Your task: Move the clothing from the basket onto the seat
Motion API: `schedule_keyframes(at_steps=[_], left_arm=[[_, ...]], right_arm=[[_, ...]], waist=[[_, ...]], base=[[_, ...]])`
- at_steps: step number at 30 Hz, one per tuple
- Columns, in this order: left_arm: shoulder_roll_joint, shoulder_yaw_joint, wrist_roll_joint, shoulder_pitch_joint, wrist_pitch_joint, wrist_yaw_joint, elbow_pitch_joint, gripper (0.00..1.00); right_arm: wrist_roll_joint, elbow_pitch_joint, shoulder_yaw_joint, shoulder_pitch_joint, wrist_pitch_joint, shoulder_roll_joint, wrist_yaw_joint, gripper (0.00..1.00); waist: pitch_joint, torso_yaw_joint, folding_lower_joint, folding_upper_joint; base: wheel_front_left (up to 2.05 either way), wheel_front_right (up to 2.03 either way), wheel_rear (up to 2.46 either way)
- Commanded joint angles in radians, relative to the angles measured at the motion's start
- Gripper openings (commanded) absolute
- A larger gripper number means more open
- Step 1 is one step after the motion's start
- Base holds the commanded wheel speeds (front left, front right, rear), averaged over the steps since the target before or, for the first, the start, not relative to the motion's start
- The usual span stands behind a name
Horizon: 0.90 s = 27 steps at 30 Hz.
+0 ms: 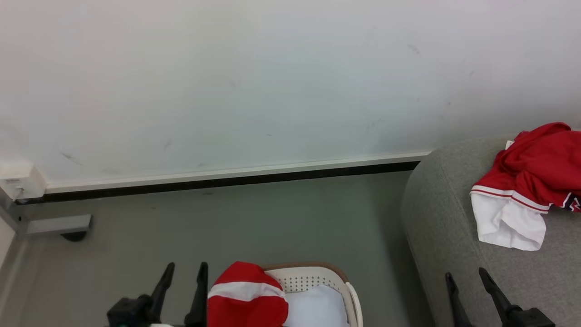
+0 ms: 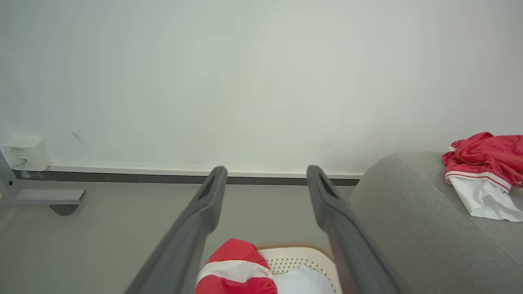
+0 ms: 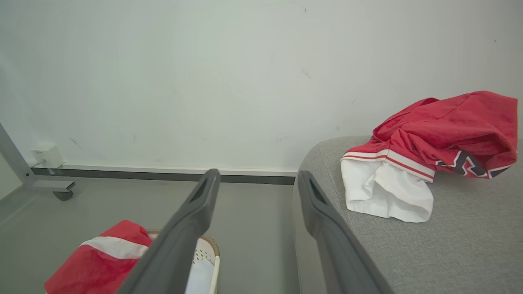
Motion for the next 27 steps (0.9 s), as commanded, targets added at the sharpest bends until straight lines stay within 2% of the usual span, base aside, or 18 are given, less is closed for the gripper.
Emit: schedule_keyframes(at_steps=[1, 7, 16, 20, 27], left_arm=[[0.003, -0.011, 0.012, -0.023, 0.0, -0.001, 0.013, 1.0], [0.011, -0.081, 0.05, -0.142, 0.017, -0.009, 0.098, 1.0], [0.019, -0.192, 0.104, -0.355, 0.158, -0.014, 0.245, 1.0], [0.023, -0.24, 0.139, -0.453, 0.22, -0.014, 0.358, 1.0], [0.028, -0.285, 0.203, -0.598, 0.284, 0.032, 0.557, 1.0]], right_arm=[[0.0, -0.009, 0.001, -0.015, 0.0, 0.0, -0.003, 1.0], [0.002, -0.041, 0.016, -0.054, 0.0, 0.0, -0.003, 1.0], [0.017, -0.092, 0.043, -0.147, 0.0, 0.0, -0.003, 1.0], [0.027, -0.103, 0.051, -0.192, 0.0, 0.0, -0.003, 1.0], [0.071, -0.136, 0.079, -0.259, 0.0, 0.0, -0.003, 1.0]], waist=[[0.018, -0.015, -0.0001, 0.0], [0.096, -0.05, -0.0001, 0.0], [0.264, -0.1, -0.0001, 0.0], [0.34, -0.13, -0.0001, 0.0], [0.488, -0.18, -0.0001, 0.0]], base=[[0.0, 0.0, 0.0], [0.0, 0.0, 0.0], [0.0, 0.0, 0.0], [0.0, 0.0, 0.0], [0.0, 0.0, 0.0]])
